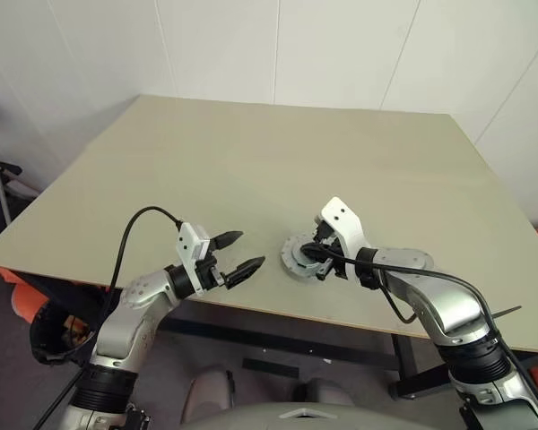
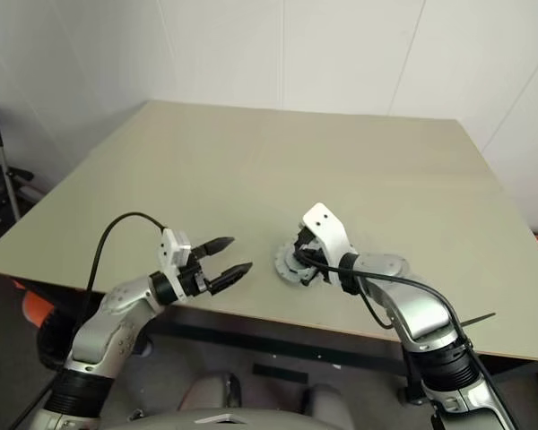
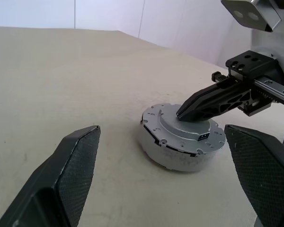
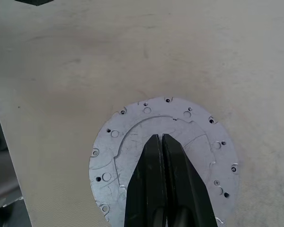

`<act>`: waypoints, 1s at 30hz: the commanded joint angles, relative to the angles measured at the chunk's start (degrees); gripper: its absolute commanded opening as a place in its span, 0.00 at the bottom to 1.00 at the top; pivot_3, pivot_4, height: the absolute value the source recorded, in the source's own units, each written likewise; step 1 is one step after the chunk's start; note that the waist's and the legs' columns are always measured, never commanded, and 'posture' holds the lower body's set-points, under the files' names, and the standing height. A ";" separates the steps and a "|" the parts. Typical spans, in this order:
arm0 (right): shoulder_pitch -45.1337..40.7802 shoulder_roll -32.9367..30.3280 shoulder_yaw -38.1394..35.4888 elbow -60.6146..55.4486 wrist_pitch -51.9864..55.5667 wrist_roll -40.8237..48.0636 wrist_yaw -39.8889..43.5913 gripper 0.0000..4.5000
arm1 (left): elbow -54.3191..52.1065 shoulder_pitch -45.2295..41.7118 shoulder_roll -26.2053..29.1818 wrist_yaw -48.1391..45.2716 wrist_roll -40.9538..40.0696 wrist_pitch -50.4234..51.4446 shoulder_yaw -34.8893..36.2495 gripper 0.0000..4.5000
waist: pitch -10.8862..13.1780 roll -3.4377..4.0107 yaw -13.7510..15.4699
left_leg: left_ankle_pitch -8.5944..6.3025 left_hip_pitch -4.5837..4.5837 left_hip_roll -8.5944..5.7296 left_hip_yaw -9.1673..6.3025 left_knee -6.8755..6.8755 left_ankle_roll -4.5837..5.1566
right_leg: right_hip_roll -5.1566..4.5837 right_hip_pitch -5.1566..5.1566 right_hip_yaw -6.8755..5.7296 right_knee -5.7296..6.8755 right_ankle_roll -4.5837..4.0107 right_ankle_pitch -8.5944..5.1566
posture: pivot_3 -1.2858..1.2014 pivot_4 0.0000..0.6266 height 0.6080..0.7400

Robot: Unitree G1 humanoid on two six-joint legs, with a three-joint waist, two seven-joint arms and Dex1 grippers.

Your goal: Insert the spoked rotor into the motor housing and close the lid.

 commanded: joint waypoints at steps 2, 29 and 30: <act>1.03 0.22 -0.32 0.14 0.08 0.74 -0.11 0.01 | -2.41 -0.54 0.33 -0.45 -0.29 -0.62 -0.02 1.00 | -0.02 -0.02 -0.01 | 0.00 0.04 0.00 0.00 0.00 0.00 | 0.00 0.03 0.00 -0.01 0.01 0.00 | 0.52 0.00 1.00; -3.71 -3.99 -1.24 7.53 -10.50 2.41 11.33 0.99 | -2.36 -1.55 0.95 -0.95 -0.41 0.11 -0.27 1.00 | 0.00 0.01 -0.01 | 0.00 -0.15 -0.01 0.01 -0.07 0.00 | 0.00 -0.13 0.00 -0.05 0.00 0.00 | 0.52 0.00 1.00; -3.81 -3.98 -1.11 8.03 -11.20 2.01 11.39 0.99 | -2.32 -1.54 0.96 -0.96 -0.39 0.08 -0.29 1.00 | 0.00 0.01 -0.01 | 0.00 -0.15 -0.01 0.01 -0.07 0.00 | 0.00 -0.13 0.00 -0.05 -0.01 0.00 | 0.52 0.00 1.00</act>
